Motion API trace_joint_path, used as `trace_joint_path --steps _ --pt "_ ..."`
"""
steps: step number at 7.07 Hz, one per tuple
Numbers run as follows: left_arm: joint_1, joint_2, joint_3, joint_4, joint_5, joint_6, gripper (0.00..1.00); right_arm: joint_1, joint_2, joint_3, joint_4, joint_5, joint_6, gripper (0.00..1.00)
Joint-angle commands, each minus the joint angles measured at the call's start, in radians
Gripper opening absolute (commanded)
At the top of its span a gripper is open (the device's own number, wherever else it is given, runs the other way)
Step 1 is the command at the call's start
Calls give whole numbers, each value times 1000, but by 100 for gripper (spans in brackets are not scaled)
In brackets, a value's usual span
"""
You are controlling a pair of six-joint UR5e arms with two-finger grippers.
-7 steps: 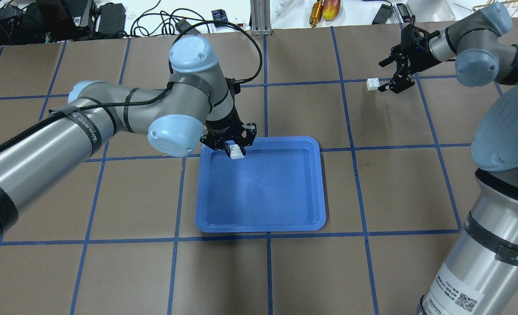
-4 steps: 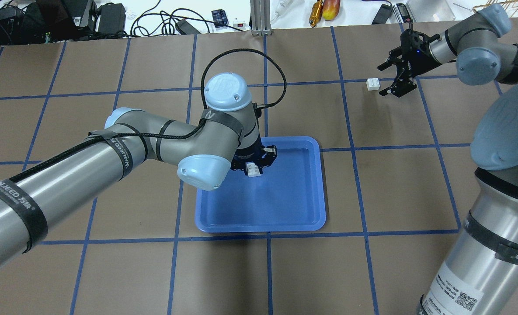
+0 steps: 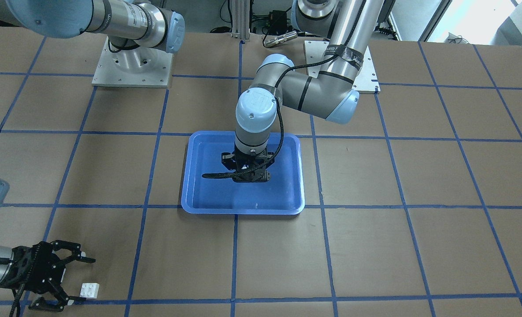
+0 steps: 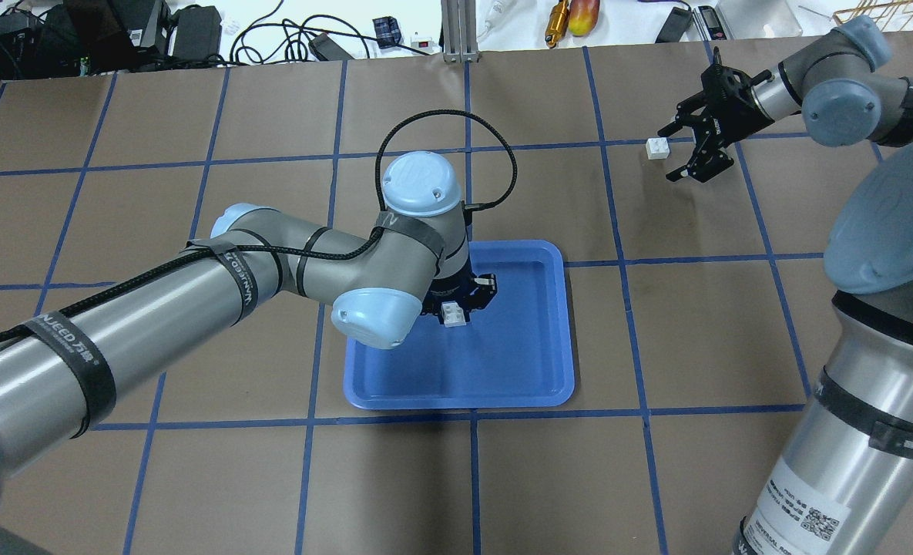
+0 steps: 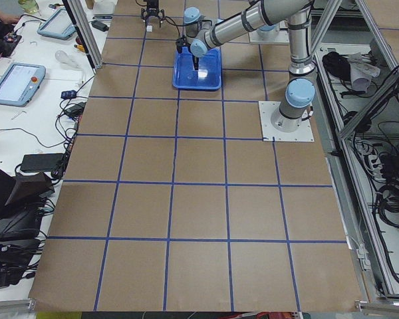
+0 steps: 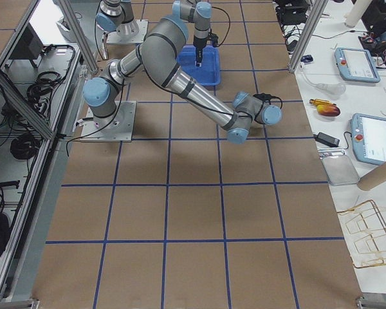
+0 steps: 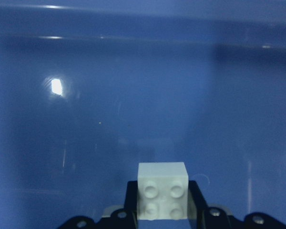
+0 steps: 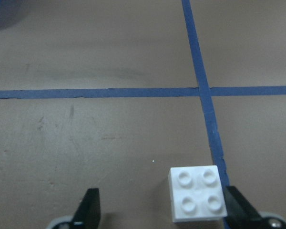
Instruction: Assemble white blocks and place on blue tray
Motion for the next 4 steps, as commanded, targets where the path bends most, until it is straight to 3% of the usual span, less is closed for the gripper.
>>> trace_joint_path --steps 1,3,4 --pt "0 -22 0 40 0 0 70 0 0 -2 -3 -1 1 58" --pt "0 -29 2 48 -2 0 73 0 -1 -2 -3 1 2 20" --pt "4 -4 6 57 1 21 76 0 -6 -2 -3 1 5 13"
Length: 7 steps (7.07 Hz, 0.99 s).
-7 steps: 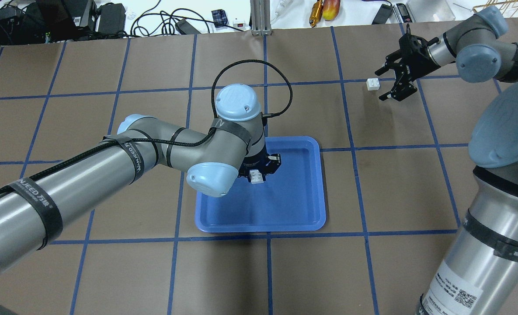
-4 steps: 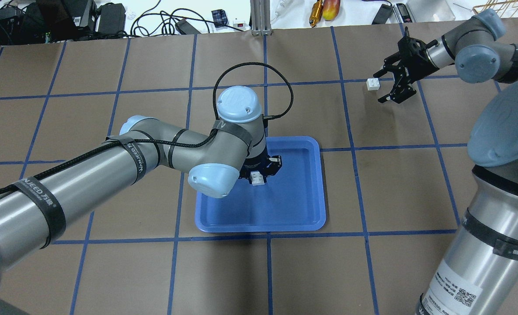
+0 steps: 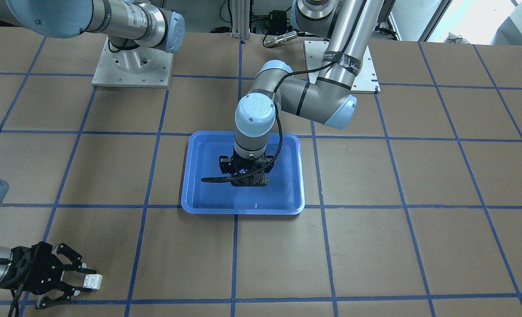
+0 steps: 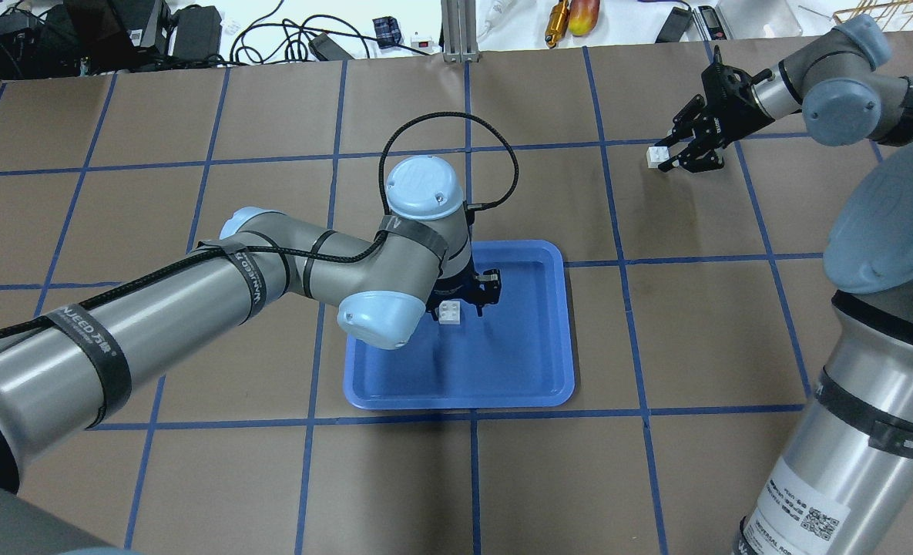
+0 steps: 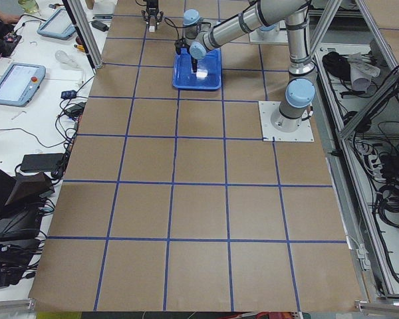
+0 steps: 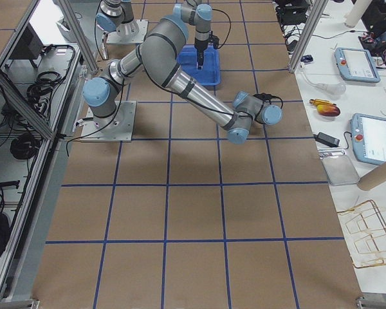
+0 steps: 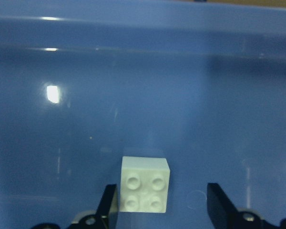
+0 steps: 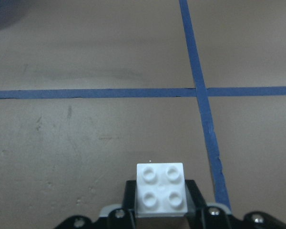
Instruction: Assemble white blocks and place on blue tray
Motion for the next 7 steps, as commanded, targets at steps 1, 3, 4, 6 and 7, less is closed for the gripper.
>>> trace_joint_path --steps 1,3,4,6,7 --pt "32 46 3 6 -5 52 83 2 -19 0 9 -1 5 13" --pt "153 59 -12 -12 -82 157 82 47 -86 32 81 0 8 13" --pt "174 57 -41 -24 -96 185 48 86 -129 66 95 2 11 13" --pt "172 54 -50 -27 -96 193 7 164 -264 225 95 -3 18 13" --pt "169 51 -50 -24 -113 190 5 184 -328 318 91 5 18 14"
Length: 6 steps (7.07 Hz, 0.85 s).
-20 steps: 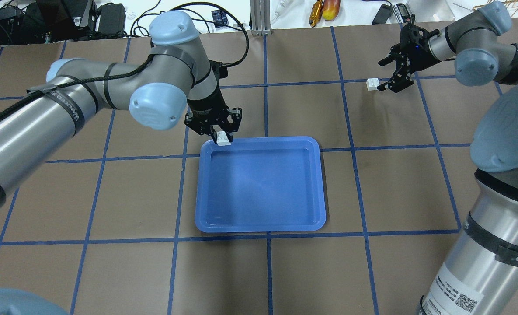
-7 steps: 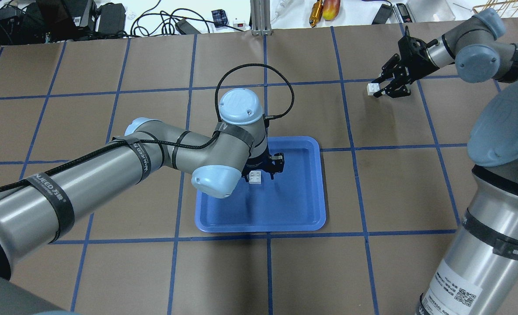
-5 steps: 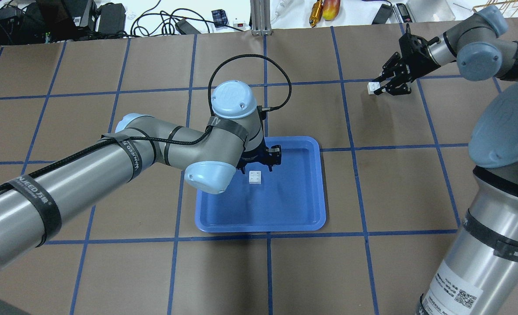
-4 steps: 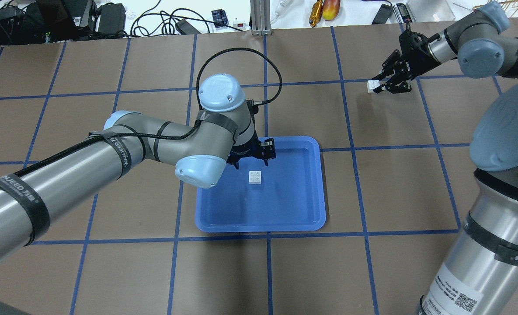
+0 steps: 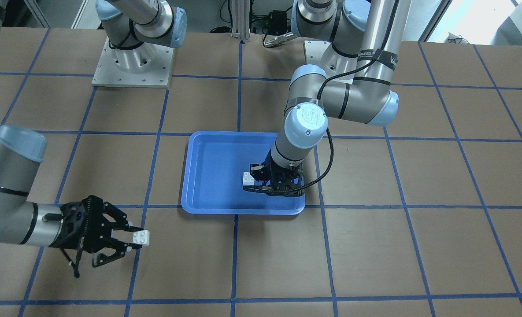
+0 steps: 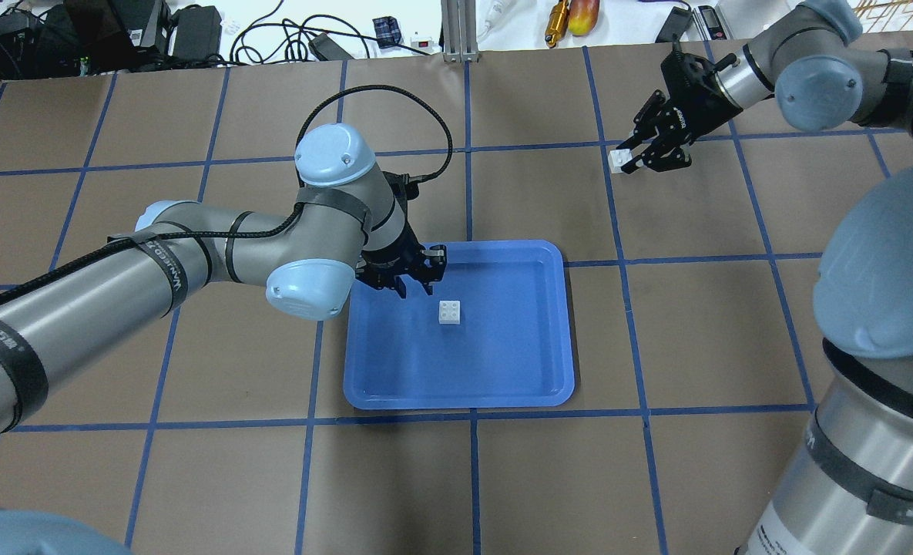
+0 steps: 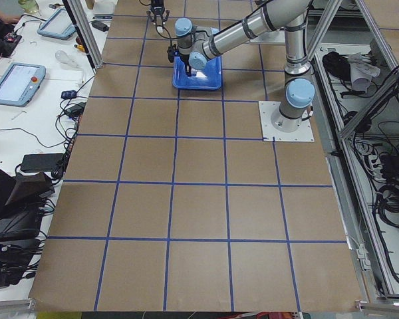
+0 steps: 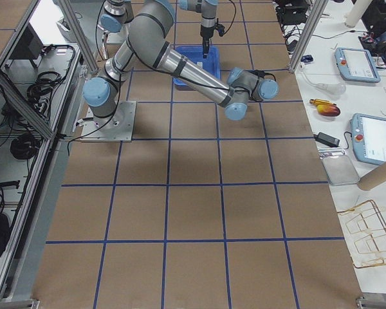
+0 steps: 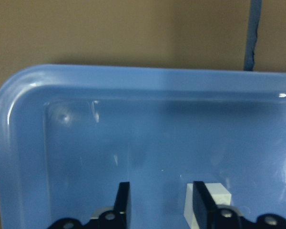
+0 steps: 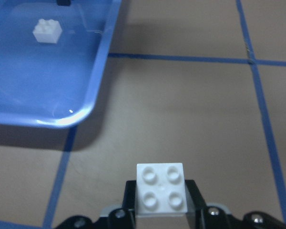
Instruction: Assemble white blocks and place on blue tray
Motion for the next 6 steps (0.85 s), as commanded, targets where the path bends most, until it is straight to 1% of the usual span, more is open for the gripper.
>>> trace_joint_path --steps 1,2,3,4,5,6 --pt "-4 -9 -6 2 -58 -13 5 54 -144 206 -25 7 3 14" --pt "-13 -21 -6 8 -60 -14 5 68 -184 268 -86 27 17 14" --pt "-15 -23 -6 8 -60 -14 5 118 -209 306 -98 84 81 14" --pt "-18 -28 -9 7 -58 -5 5 167 -217 331 -164 83 128 14" --pt "-18 -28 -8 7 -60 -7 5 207 -209 378 -273 80 199 14" --pt "-19 -31 -9 5 -60 -8 5 232 -206 438 -420 79 285 15"
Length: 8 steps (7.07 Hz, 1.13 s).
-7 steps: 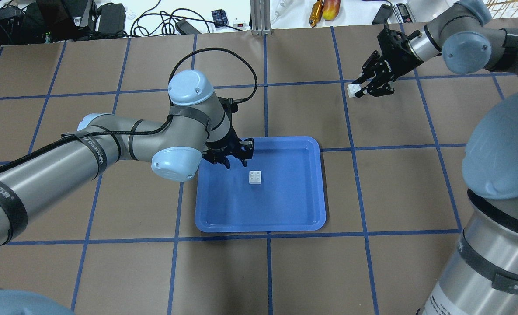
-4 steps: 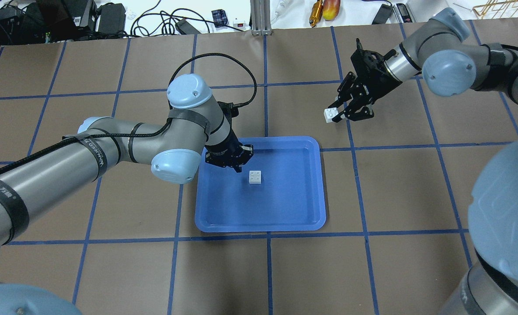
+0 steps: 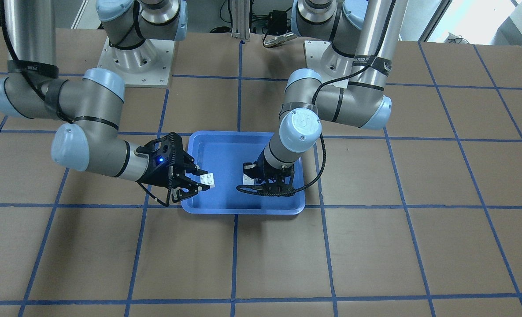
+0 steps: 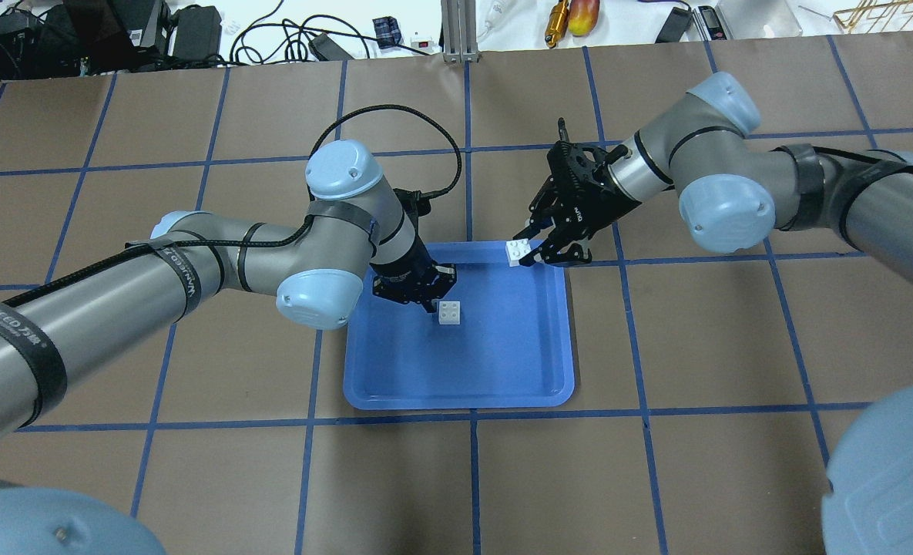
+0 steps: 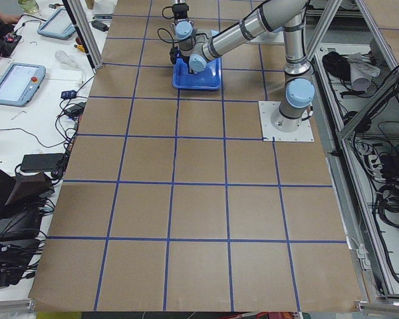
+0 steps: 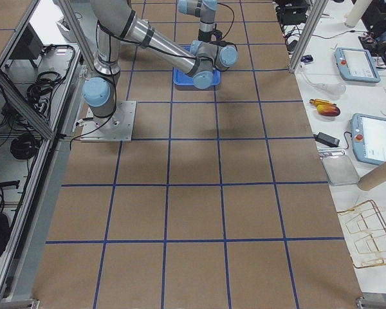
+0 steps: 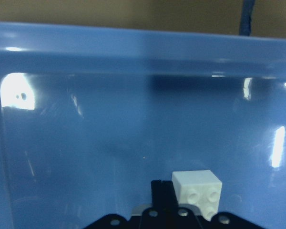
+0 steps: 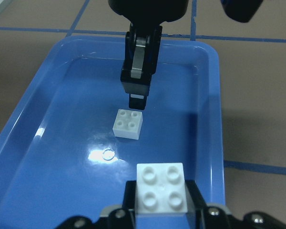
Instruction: Assemble white blocks and place on blue tray
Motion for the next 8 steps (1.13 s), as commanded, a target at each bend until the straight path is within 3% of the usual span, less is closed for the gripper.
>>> trace_joint_path --steps 1,2,5,8 --pt "-2 -1 -1 0 1 4 5 55 5 140 -300 4 157 15" --pt "-6 -3 -1 -1 -1 -5 5 81 22 174 -390 -4 174 15" --pt "-12 -3 -1 -3 -1 -5 6 119 66 179 -484 -23 258 15" --pt "-12 2 -4 -1 -2 -4 6 124 76 206 -507 -20 314 15"
